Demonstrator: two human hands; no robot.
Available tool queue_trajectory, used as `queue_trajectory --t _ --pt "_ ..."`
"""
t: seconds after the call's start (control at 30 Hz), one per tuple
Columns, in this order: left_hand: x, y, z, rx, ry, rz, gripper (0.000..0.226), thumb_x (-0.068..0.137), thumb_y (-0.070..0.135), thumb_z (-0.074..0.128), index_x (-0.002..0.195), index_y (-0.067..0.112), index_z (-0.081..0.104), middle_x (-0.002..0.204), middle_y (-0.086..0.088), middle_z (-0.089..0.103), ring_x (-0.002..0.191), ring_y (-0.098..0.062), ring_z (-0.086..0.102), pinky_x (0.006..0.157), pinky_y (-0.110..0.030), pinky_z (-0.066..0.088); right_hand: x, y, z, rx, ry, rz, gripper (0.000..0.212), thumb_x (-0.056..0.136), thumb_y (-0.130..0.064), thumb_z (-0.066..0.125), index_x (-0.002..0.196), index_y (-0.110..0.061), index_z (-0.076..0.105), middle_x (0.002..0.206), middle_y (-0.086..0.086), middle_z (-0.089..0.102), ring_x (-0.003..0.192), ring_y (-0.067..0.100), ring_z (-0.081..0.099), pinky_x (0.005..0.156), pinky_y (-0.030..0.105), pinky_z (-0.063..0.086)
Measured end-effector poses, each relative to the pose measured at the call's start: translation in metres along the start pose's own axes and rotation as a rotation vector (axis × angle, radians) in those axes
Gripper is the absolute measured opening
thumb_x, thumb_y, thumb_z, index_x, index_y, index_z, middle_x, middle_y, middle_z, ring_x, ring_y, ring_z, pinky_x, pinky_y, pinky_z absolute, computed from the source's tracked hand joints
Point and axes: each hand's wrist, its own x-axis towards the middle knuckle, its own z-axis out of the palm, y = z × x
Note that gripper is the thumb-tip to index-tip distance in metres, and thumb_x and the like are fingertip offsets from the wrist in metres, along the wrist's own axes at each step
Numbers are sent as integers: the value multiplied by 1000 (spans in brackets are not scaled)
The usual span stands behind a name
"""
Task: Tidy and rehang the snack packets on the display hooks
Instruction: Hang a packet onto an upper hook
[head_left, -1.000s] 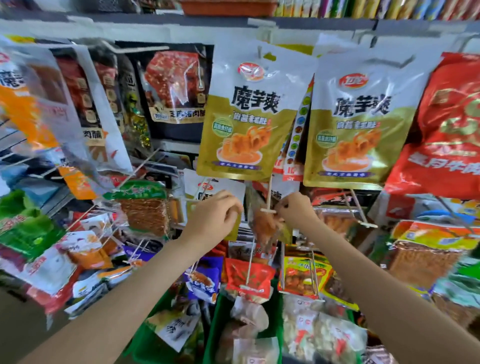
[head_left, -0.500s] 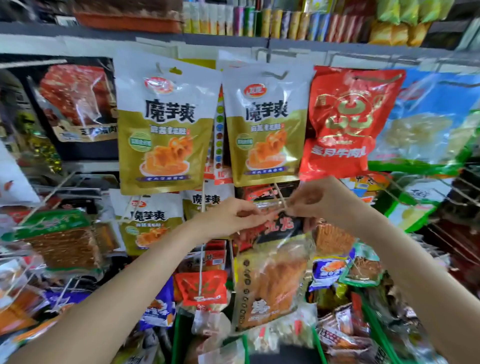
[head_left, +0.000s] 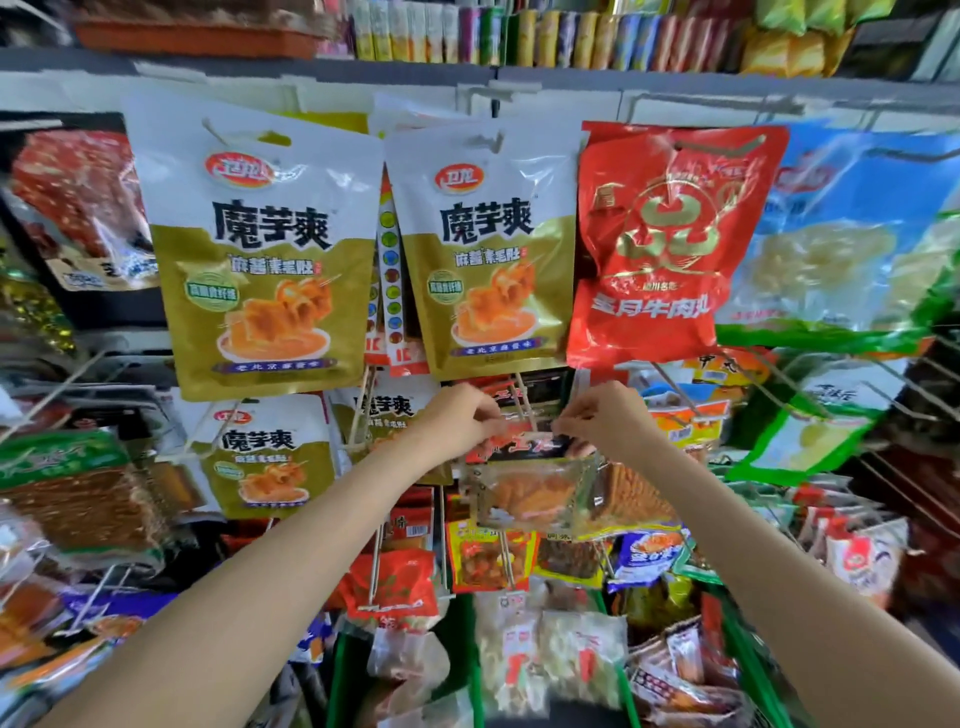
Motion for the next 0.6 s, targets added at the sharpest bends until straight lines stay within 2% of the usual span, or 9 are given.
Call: queue_trajectory --t 0.1,0.23,0.3,0.33,0.4,0.47,0.5,0.53,0.6 --pt "6 -2 0 -24 12 -44 15 90 26 56 86 16 66 67 5 63 60 -11 59 59 -22 45 11 -4 -2 -59 -15 -38 14 84 -19 67 77 -7 70 67 4 69 41 -4 57 46 3 39" --pt "13 -6 9 45 14 -107 19 91 27 54 89 13 67 59 8 60 53 -9 54 60 -26 46 24 2 3 -120 -100 -27 15 85 -20 66 72 -12 66 70 9 72 44 2 62 45 5 40" --pt "17 -6 11 63 63 -125 20 92 25 53 94 11 68 65 5 61 52 -9 51 58 -27 44 28 4 6 -129 -92 -36 16 86 -18 64 72 -11 66 72 11 72 49 6 65 52 12 46" --pt "20 -6 11 81 95 -132 20 93 22 52 98 10 68 73 4 62 53 -9 50 56 -26 42 31 3 7 -134 -55 -45 14 86 -16 64 75 -9 68 75 12 72 59 12 68 59 19 50" --pt "24 -7 12 144 117 -141 26 92 13 52 115 11 61 102 -1 58 71 -13 54 63 -26 44 36 -1 9 -162 35 -52 13 87 -9 59 88 -4 71 89 14 71 83 25 67 74 28 48" --pt "26 -14 16 213 49 -126 51 89 9 54 138 15 39 138 -6 39 108 -23 54 88 -32 47 39 -5 8 -204 20 -57 26 87 -3 50 107 -5 67 107 16 67 101 30 60 83 29 44" --pt "26 -18 18 228 17 -120 62 89 10 54 144 17 26 149 -5 25 122 -25 47 99 -35 43 40 -6 7 -233 -29 -57 32 88 -3 47 115 -6 63 115 16 64 107 31 57 86 29 42" --pt "23 -20 18 230 8 -113 67 89 10 54 146 18 19 153 -3 18 128 -24 41 105 -34 38 39 -6 6 -262 -73 -64 36 88 -3 45 121 -6 58 120 16 62 110 32 55 88 29 41" --pt "16 -22 14 241 48 -82 59 90 9 51 144 16 26 151 -2 25 129 -20 42 104 -27 34 37 -9 -2 -270 -105 -96 39 88 -2 43 125 -5 55 124 15 60 114 31 54 93 29 41"
